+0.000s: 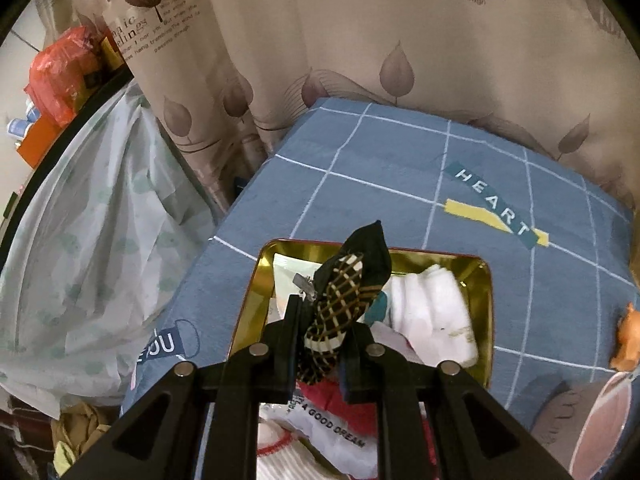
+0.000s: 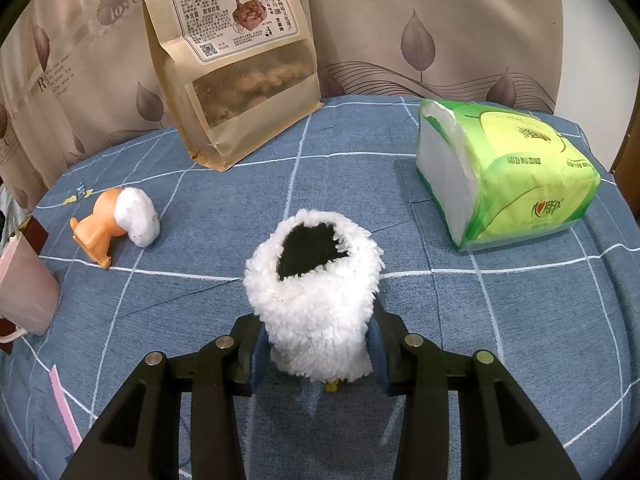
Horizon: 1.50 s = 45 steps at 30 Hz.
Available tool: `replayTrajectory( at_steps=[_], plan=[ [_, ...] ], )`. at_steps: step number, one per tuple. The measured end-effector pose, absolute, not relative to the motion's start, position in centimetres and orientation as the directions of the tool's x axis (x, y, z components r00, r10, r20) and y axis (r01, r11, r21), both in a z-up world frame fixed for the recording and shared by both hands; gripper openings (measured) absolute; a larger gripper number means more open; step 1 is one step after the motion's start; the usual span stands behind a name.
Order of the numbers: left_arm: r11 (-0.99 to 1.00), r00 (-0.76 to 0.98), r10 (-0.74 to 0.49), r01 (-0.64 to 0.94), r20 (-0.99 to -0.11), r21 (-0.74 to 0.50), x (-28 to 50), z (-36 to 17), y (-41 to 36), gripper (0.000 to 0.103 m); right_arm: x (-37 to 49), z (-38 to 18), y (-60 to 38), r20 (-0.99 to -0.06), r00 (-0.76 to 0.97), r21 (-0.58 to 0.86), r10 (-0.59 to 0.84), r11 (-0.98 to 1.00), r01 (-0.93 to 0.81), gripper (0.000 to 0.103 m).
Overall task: Organize soft objects
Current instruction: 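Carry the black-and-gold woven item with the left tool into the tin tray and release, then carry the white fluffy plush boot with the right tool into the tray and release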
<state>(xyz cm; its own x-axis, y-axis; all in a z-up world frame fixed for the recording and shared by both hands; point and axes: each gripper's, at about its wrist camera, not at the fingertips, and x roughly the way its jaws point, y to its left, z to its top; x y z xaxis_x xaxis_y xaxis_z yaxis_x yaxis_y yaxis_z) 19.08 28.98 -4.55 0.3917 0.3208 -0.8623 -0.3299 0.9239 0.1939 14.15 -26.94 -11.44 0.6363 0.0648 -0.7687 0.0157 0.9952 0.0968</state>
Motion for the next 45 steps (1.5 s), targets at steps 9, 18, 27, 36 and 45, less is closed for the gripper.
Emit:
replayTrajectory(
  at_steps=[9, 18, 27, 36, 45],
  plan=[
    [0.916, 0.360, 0.342, -0.333, -0.868, 0.223, 19.2, -5.6, 28.9, 0.029, 14.2, -11.5, -26.9, -0.769, 0.636, 0.095, 0.063, 0.995, 0.016, 0.039],
    [0.935, 0.395, 0.295, -0.308, -0.870, 0.177, 17.7, -4.3, 28.2, 0.044, 14.1, -11.5, -26.8, -0.772, 0.634, 0.079, 0.052, 0.997, 0.014, 0.040],
    [0.943, 0.453, 0.247, -0.317, -0.856, 0.104, 14.4, -2.1, 28.2, 0.044, 14.1, -11.4, -26.6, -0.776, 0.630, 0.047, 0.029, 0.999, 0.013, 0.040],
    [0.937, 0.473, 0.230, -0.345, -0.851, 0.062, 9.9, -1.9, 28.1, 0.044, 14.1, -11.4, -26.2, -0.775, 0.632, 0.020, 0.007, 1.000, 0.014, 0.040],
    [0.919, 0.481, 0.248, -0.392, -0.841, 0.047, 6.1, -3.1, 29.0, 0.044, 13.9, -10.7, -25.9, -0.772, 0.636, 0.010, -0.006, 1.000, 0.021, 0.035]
  ],
)
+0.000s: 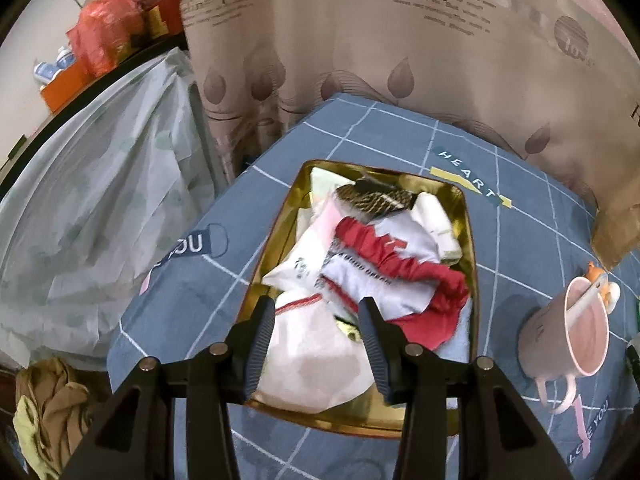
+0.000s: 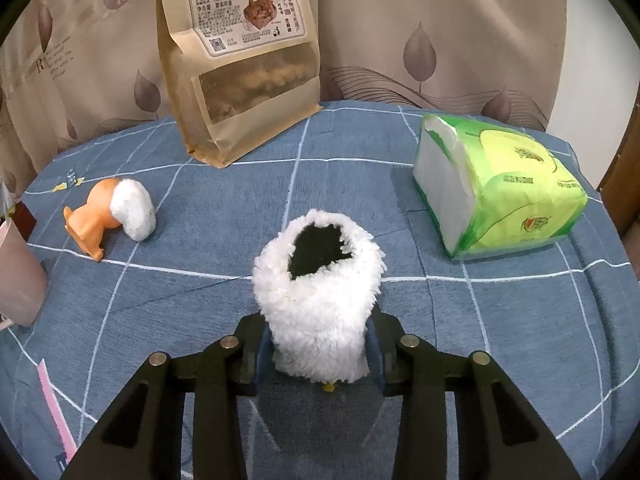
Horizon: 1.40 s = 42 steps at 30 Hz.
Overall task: Organize soft objects
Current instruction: 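Carry the white fluffy plush boot with the right tool into the tray and release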
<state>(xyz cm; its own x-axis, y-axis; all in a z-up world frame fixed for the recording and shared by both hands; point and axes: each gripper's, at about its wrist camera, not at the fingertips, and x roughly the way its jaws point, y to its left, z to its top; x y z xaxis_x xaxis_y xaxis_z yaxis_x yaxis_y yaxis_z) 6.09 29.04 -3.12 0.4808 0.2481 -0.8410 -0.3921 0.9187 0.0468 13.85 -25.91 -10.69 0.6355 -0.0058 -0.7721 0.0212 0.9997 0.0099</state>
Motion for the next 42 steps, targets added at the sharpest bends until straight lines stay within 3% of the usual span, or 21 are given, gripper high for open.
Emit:
replayTrajectory(
  at_steps=[10, 22, 30, 42],
  plan=[
    [0.903, 0.492, 0.317, -0.419, -0.811, 0.100, 4.3, -4.2, 30.0, 0.044, 13.5, -6.7, -21.3, -0.742, 0.670, -0.019, 0.031, 0.998, -0.067, 0.035],
    [0.877, 0.522, 0.330, -0.477, -0.786, 0.052, 2.8, -3.2, 33.1, 0.044, 11.6, -0.5, -4.8, -0.685, 0.652, 0.008, 0.323, 0.899, -0.438, 0.035],
    [0.839, 0.521, 0.351, -0.544, -0.778, 0.014, 1.2, -2.0, 36.0, 0.044, 9.6, -0.7, 7.0, -0.702, 0.504, 0.073, 0.503, 0.754, -0.653, 0.035],
    [0.797, 0.503, 0.380, -0.603, -0.777, -0.001, 0.2, -1.4, 38.6, 0.044, 8.6, -2.9, 17.0, -0.737, 0.385, 0.074, 0.555, 0.633, -0.771, 0.035]
  ],
)
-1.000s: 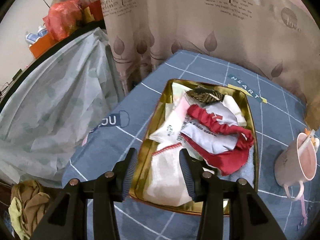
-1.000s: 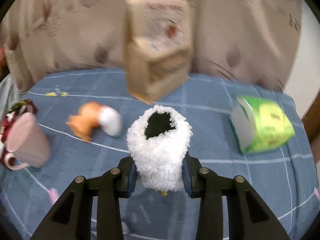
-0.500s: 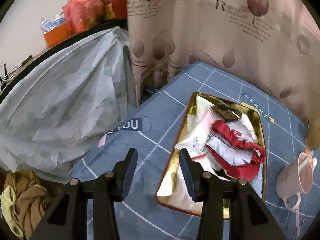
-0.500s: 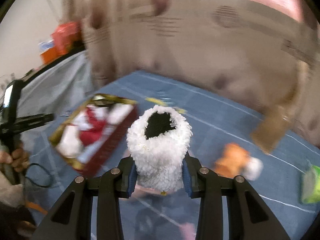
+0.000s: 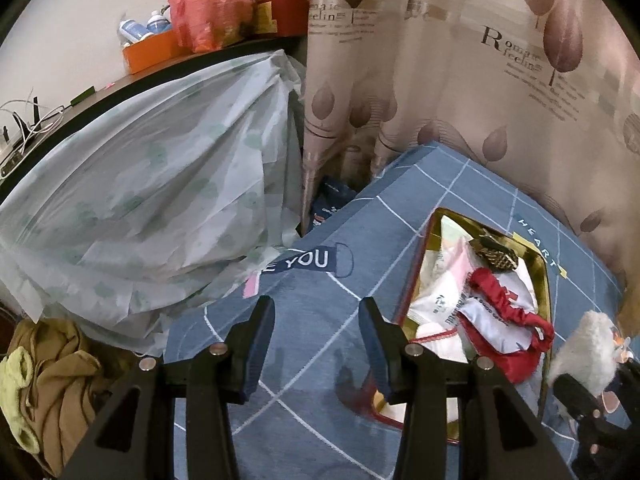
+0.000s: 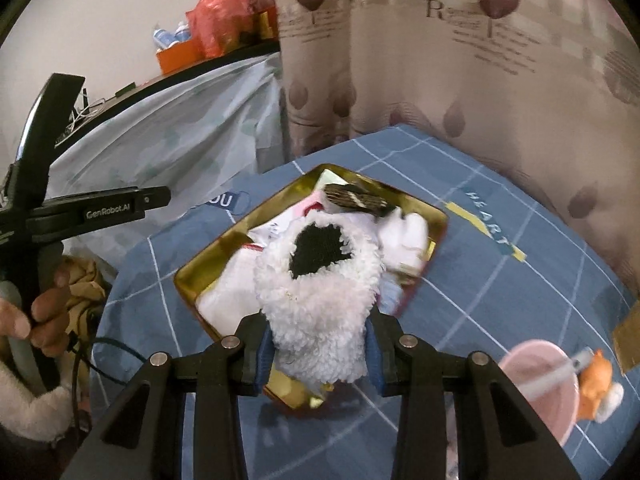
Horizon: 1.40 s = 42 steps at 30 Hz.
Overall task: Organize soft objects
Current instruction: 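Carry the white fluffy plush boot with the right tool into the tray and release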
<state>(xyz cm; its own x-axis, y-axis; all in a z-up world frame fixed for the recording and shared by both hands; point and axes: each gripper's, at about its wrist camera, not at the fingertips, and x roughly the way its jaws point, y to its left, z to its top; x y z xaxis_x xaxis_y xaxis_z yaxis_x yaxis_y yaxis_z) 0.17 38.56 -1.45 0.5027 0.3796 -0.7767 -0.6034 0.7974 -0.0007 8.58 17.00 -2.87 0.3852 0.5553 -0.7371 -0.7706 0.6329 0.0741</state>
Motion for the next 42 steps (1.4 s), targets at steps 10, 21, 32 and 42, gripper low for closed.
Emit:
replayTrajectory(
  at_steps=[10, 21, 32, 42],
  plan=[
    [0.797, 0.501, 0.372, -0.605, -0.781, -0.009, 0.1, -1.6, 39.0, 0.044, 9.2, -3.8, 20.0, -0.755, 0.355, 0.077, 0.551, 0.613, -0.786, 0.038],
    [0.798, 0.499, 0.370, -0.603, -0.784, -0.007, 0.1, -1.7, 38.8, 0.044, 9.8, -4.3, 20.3, -0.761, 0.383, 0.058, 0.524, 0.643, -0.764, 0.057],
    [0.802, 0.501, 0.368, -0.597, -0.783, -0.006, 0.2, -1.8, 38.3, 0.044, 9.6, -3.4, 18.8, -0.748, 0.431, 0.019, 0.505, 0.665, -0.747, 0.065],
    [0.806, 0.508, 0.370, -0.592, -0.778, -0.003, 0.3, -1.5, 37.6, 0.044, 8.9, -3.4, 16.9, -0.752, 0.433, 0.030, 0.498, 0.681, -0.732, 0.067]
  ],
)
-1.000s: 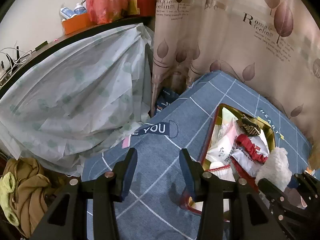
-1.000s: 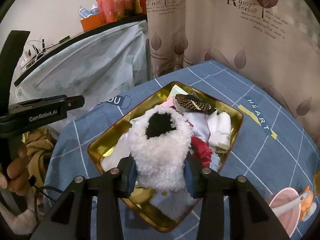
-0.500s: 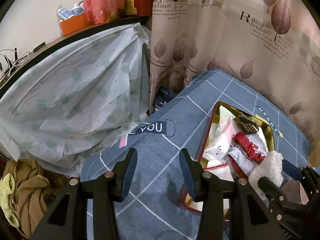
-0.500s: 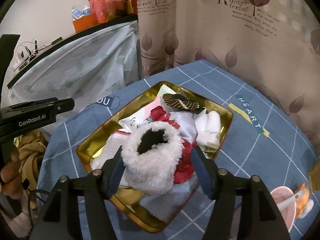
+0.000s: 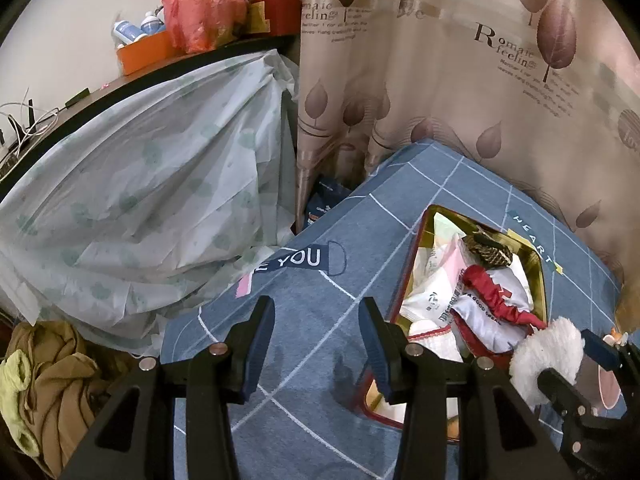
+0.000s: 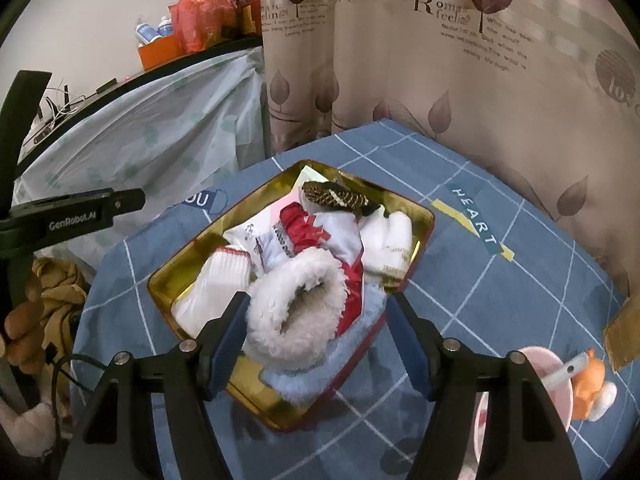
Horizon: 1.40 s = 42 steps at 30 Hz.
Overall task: Organize soft objects
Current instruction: 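Carry the white fluffy plush boot with the right tool into the tray and release, then move the right tool back to the table and grasp the white pompom ball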
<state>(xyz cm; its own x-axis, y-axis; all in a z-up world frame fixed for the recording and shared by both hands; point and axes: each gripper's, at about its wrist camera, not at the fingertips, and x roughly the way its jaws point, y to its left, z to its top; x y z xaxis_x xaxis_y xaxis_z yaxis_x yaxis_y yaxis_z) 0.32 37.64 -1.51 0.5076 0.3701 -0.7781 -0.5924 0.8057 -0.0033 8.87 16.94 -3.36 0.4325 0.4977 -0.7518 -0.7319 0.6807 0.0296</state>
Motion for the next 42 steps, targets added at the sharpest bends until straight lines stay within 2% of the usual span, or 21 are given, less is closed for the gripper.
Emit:
replayTrajectory(
  at_steps=[9, 17, 19, 30, 36, 42],
  plan=[
    [0.809, 0.512, 0.372, -0.588, -0.774, 0.000, 0.4, -1.4, 37.3, 0.044, 8.1, -3.0, 16.3, -0.750, 0.415, 0.054, 0.515, 0.672, -0.738, 0.067],
    [0.809, 0.512, 0.373, -0.588, -0.774, 0.001, 0.4, -1.4, 37.2, 0.044, 7.8, -1.8, 15.8, -0.721, 0.431, 0.069, 0.542, 0.676, -0.734, 0.071],
    [0.809, 0.513, 0.372, -0.587, -0.774, 0.000, 0.4, -1.4, 37.2, 0.044, 7.8, -1.6, 15.7, -0.718, 0.435, 0.069, 0.543, 0.677, -0.732, 0.075],
    [0.812, 0.513, 0.377, -0.583, -0.771, 0.009, 0.6, -1.2, 36.9, 0.044, 8.2, 0.1, 13.3, -0.687, 0.479, 0.071, 0.547, 0.706, -0.704, 0.075],
    [0.815, 0.514, 0.383, -0.579, -0.767, 0.019, 0.7, -1.3, 36.9, 0.044, 9.7, 1.0, 8.3, -0.674, 0.553, 0.048, 0.489, 0.777, -0.628, 0.075],
    [0.820, 0.514, 0.394, -0.572, -0.762, 0.038, 0.7, -1.2, 36.5, 0.044, 12.7, 0.2, -0.8, -0.694, 0.636, 0.026, 0.338, 0.894, -0.447, 0.075]
  ],
)
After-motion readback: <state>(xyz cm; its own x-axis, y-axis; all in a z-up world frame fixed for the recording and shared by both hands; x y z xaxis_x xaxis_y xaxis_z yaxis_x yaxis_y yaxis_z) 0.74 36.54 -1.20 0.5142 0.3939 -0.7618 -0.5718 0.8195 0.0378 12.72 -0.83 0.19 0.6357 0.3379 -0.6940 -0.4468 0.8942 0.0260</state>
